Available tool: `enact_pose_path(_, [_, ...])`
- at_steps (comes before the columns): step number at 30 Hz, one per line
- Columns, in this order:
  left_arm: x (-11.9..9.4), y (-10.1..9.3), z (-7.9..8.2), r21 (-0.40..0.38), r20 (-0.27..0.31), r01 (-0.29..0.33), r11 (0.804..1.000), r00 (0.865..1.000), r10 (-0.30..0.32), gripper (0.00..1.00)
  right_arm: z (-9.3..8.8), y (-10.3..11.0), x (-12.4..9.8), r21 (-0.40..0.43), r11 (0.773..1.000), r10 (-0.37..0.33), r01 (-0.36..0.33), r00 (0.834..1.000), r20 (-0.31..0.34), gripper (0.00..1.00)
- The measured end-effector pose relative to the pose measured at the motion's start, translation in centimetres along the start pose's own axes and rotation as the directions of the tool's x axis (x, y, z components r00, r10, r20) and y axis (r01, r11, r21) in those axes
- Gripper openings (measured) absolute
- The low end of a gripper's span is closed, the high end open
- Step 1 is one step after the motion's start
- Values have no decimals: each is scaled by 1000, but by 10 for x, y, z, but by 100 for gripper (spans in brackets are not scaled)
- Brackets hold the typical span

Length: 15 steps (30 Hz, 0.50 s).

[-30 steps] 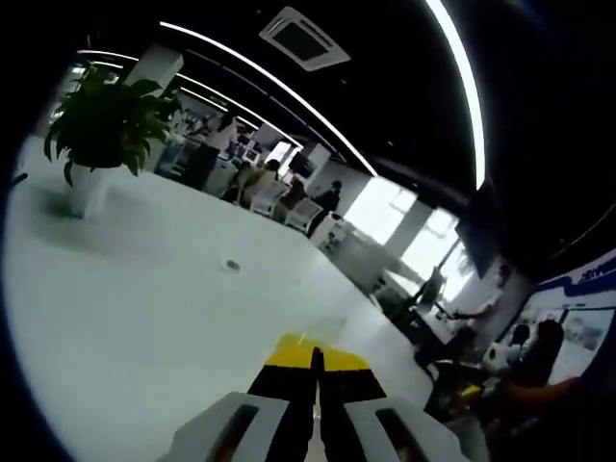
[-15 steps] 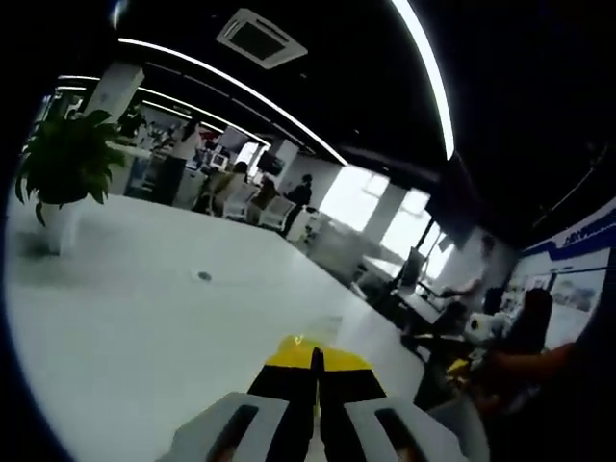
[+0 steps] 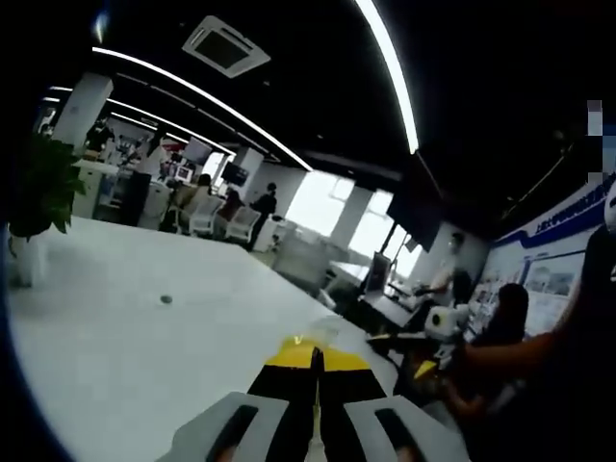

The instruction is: Compare the silicone blocks by pressing each to a similar depth, holding the contact briefly, and releasing to observe deformation and rebound differences across the visible hardness samples.

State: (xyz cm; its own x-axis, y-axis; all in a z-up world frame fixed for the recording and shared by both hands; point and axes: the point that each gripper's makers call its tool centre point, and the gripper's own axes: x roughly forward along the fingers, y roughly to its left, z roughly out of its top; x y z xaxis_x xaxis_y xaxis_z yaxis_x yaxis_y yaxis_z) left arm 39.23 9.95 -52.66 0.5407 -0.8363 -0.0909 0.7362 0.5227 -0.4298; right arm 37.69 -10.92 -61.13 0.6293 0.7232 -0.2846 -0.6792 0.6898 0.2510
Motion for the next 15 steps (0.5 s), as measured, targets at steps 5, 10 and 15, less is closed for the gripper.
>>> enact_pose_path(5, [6,-19,7,8,0,64,998,998,-64,0,20,11,9,-22,998,62,-62,998,10,96])
enact_pose_path(10, [9,-37,15,3,11,130,992,991,-130,0,32,31,18,-35,988,152,-151,988,4,94])
enact_pose_path(15, [9,-53,18,-9,7,199,980,980,-199,0,44,49,28,-52,978,201,-200,979,17,92])
